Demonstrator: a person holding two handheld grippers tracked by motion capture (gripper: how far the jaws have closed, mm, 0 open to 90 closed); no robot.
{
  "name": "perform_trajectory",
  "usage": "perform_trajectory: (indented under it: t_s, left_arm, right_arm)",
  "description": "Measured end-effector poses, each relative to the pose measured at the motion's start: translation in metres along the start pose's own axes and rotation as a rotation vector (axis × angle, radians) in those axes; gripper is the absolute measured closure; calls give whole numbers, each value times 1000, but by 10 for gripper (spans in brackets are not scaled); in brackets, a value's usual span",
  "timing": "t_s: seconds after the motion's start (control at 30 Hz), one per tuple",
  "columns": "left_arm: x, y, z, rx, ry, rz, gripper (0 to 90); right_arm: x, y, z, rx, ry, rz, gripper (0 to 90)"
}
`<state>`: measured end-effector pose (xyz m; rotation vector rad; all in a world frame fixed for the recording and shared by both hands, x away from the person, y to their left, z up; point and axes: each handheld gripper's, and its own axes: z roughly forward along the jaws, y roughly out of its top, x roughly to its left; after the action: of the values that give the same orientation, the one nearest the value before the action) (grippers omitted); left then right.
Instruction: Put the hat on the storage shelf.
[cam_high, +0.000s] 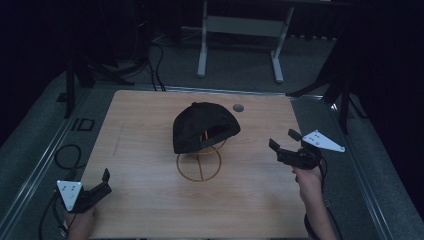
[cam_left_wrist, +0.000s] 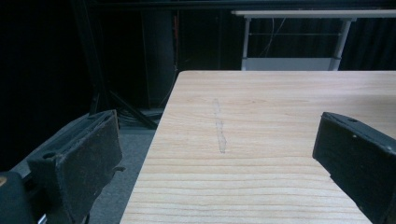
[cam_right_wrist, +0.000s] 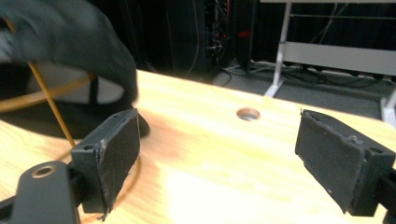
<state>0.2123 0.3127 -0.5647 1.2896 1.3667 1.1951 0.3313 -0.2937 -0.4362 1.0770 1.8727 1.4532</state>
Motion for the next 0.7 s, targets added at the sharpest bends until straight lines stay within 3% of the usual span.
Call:
perform_trajectory:
  t_s: [0.23, 0.47, 0.53, 0.7]
  left_arm:
    - [0, 0, 0, 1, 1, 2, 18]
    - [-1, 0, 0, 0, 3, 2, 18]
    - [-1, 0, 0, 0, 4, 2, 18]
    - [-1, 0, 0, 0, 3, 3, 17]
  right_arm:
    - [-25, -44, -13, 30, -47, 13, 136]
    - [-39, -72, -23, 78, -105, 5, 135]
    - [-45, -84, -28, 107, -124, 13, 133]
    - [-53, -98, -39, 118, -161, 60, 133]
